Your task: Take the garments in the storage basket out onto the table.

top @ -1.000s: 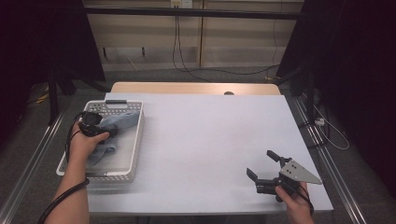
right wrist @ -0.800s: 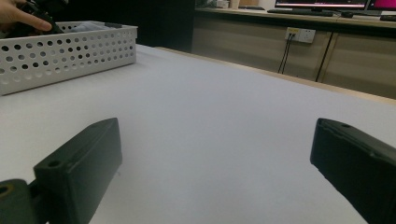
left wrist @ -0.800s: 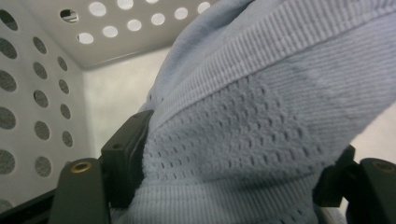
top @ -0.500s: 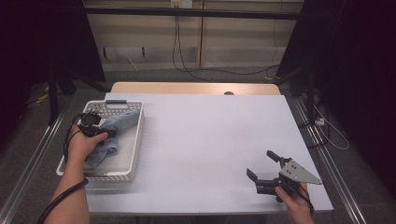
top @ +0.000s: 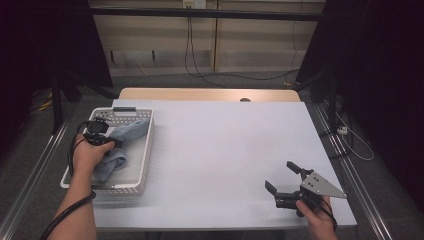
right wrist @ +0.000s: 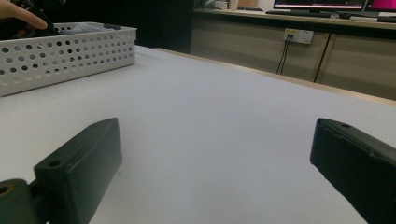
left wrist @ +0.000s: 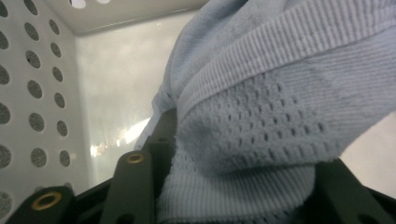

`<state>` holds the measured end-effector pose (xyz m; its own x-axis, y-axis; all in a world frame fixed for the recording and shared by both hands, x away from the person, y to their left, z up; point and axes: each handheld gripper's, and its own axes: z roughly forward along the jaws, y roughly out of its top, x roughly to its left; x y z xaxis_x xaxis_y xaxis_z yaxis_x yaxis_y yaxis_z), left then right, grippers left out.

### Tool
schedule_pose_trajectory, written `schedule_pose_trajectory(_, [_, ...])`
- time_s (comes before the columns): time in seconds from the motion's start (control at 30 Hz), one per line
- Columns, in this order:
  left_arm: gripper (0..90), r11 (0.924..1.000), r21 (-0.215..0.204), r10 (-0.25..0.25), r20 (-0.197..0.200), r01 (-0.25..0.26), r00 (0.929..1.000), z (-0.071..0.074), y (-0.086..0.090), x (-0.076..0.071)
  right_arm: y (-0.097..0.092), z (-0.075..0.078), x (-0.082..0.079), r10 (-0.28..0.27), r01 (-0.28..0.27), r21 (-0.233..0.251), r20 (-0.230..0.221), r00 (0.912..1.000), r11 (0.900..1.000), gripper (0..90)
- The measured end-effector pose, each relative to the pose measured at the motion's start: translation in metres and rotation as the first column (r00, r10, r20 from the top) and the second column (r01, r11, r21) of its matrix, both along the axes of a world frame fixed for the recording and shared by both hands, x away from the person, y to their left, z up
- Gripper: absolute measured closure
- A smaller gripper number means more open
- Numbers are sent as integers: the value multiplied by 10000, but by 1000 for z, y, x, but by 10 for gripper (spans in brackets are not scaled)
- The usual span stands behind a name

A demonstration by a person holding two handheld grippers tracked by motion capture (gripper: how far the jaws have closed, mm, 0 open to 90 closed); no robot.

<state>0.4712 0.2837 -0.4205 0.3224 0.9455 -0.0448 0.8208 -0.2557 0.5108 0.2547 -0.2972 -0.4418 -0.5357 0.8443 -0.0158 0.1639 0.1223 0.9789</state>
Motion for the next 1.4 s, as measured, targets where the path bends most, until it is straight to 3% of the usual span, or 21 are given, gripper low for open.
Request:
schedule_pose_trajectory(0.23, [592, 9999, 51, -131, -444, 134, 9989, 13, 2, -2, 1, 0, 0, 12, -12, -16, -51, 10000, 10000, 21])
schedule_pose_trajectory(0.3, [594, 9997, -102, -212, -570, 207, 9981, 19, 3, -4, 1, -1, 0, 4, -4, -27, -48, 10000, 10000, 21])
schedule_pose_trajectory(0.53, [595, 9989, -185, -430, -639, 419, 9970, 39, 6, -7, 1, -1, 0, -52, 52, 13, -51, 10000, 10000, 21])
schedule_pose_trajectory(0.63, [595, 9987, -291, -442, -498, 428, 9978, 57, 11, -8, 2, -1, 0, -8, 8, 0, -34, 10000, 10000, 21])
schedule_pose_trajectory(0.8, [594, 9962, -596, -658, -377, 634, 9971, 74, 10, -10, 2, -1, 0, -16, 16, -15, -53, 10000, 10000, 21])
schedule_pose_trajectory(1.03, [592, 9894, -914, -1139, -113, 1124, 9934, 102, -3, -14, 1, 0, 0, -37, 37, -20, -47, 10000, 10000, 21])
schedule_pose_trajectory(1.27, [591, 9852, -1082, -1336, 28, 1331, 9910, 116, -16, -15, 1, 0, 0, -27, 27, -32, -22, 10000, 10000, 21])
schedule_pose_trajectory(1.4, [591, 9789, -1124, -1711, 45, 1705, 9852, 122, -30, -15, 2, 0, 0, -14, 14, -45, -17, 10000, 10000, 21])
